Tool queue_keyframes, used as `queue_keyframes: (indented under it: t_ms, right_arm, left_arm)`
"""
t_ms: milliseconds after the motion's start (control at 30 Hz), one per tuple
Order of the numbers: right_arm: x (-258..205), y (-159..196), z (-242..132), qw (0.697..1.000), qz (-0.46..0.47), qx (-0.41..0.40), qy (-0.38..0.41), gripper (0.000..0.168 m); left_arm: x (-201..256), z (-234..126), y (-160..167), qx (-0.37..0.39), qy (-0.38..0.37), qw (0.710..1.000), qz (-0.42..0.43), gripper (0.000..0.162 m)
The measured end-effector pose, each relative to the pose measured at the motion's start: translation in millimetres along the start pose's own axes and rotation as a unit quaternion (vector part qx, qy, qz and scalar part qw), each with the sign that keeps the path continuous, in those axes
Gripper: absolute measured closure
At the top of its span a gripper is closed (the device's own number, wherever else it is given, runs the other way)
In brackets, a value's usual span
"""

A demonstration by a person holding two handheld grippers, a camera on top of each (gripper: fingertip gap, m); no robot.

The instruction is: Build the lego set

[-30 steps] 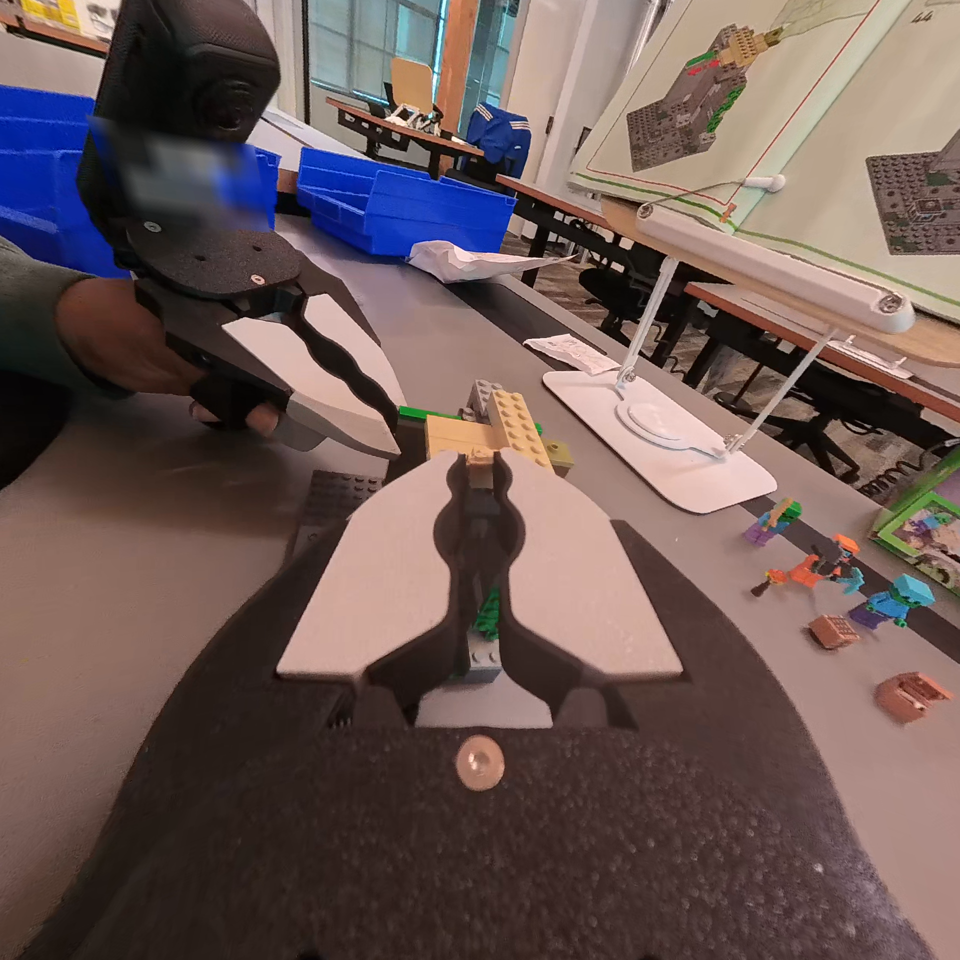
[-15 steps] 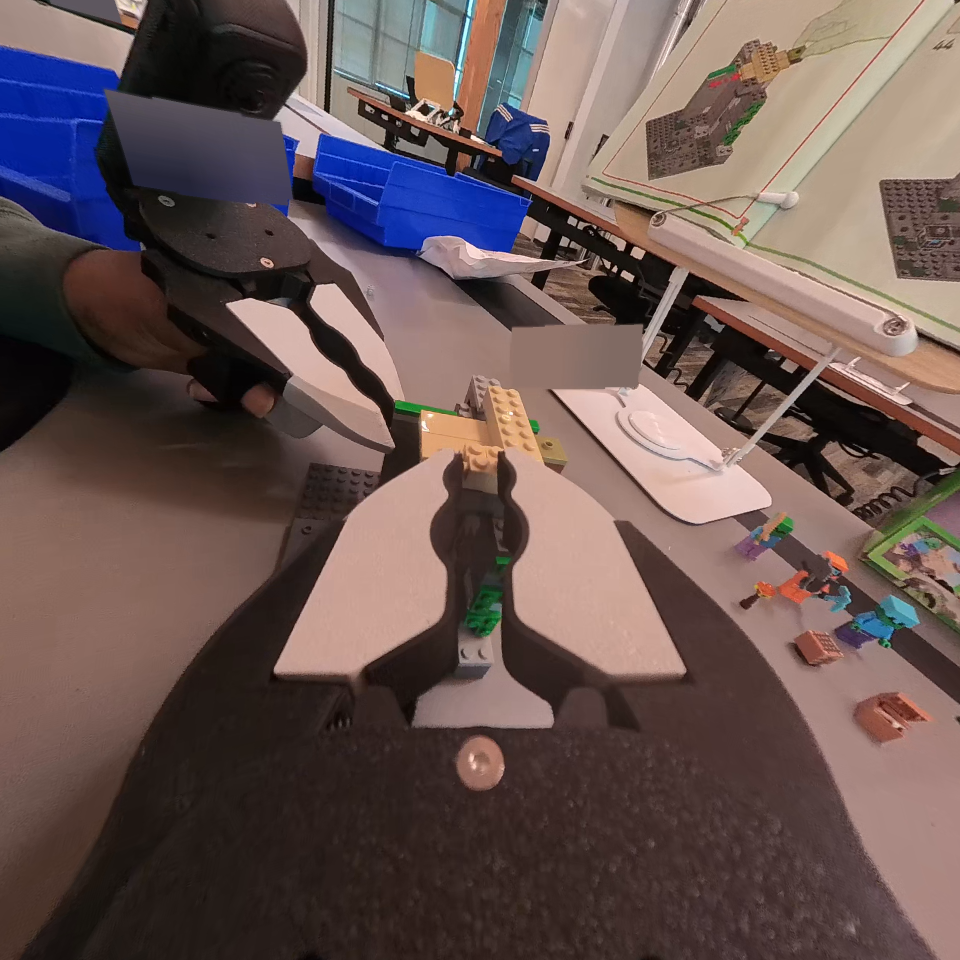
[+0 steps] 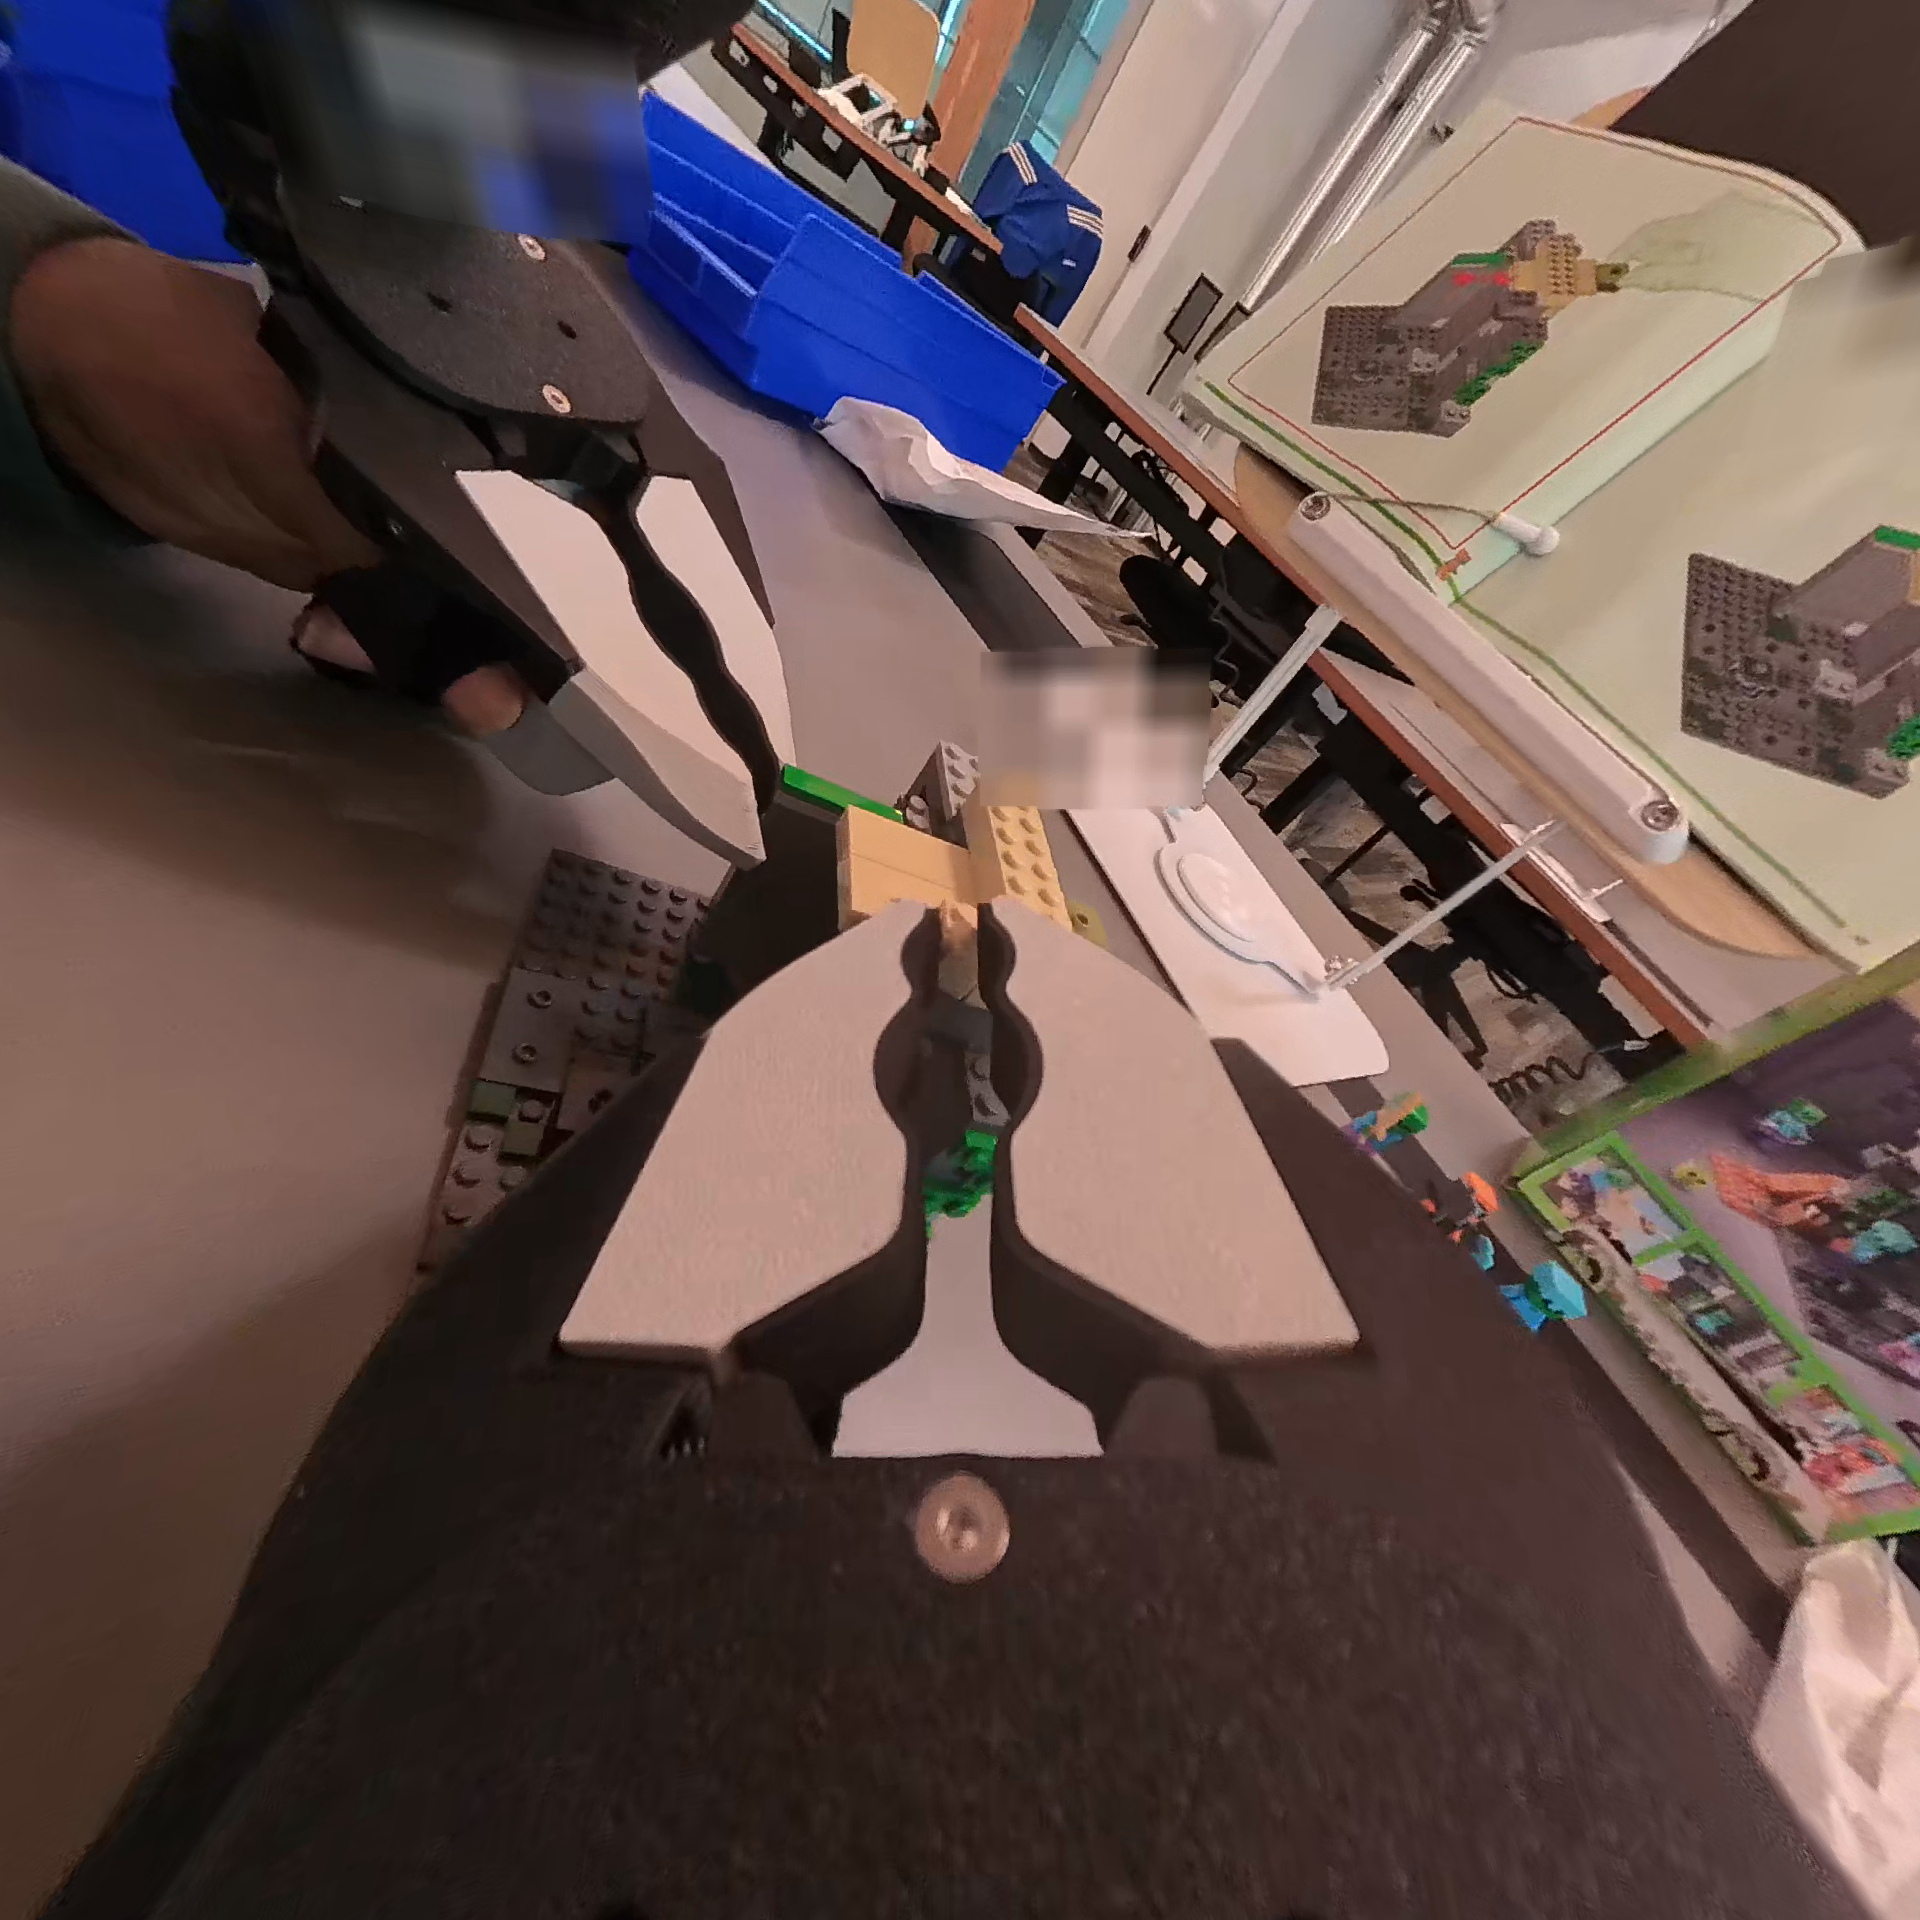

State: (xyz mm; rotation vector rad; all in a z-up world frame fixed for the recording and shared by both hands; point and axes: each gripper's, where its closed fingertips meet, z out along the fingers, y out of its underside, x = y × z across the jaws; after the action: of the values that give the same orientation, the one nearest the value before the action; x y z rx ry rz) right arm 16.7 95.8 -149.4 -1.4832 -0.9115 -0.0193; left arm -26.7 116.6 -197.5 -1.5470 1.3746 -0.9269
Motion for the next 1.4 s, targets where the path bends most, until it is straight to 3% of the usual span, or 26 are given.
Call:
queue_keyframes:
  t_ms: [167,733,833,1033,1400]
  right_arm:
    - [0,1,2,1.0,-0.026,-0.01,-0.005,0.164]
    - [17,-4,-12,0.994,0.075,0.041,-0.061,0.166]
    - [12,11,-28,0.993,0.069,-0.009,-0.1,0.167]
    - [-30,68,-66,0.96,0.038,-0.191,-0.2,0.155]
    - [-52,95,-52,0.942,0.025,-0.263,-0.206,0.15]
  left_arm:
    - [0,0,0,0.0,0.001,1.0,-0.002,0.156]
    - [1,-1,0,0.001,0.003,1.0,-0.005,0.156]
    - [1,-1,0,0.001,0.002,1.0,-0.003,0.156]
    - [1,-4,-3,0.011,0.0,1.0,-0.001,0.154]
    - [-1,-17,-15,0.042,-0.019,0.999,0.01,0.154]
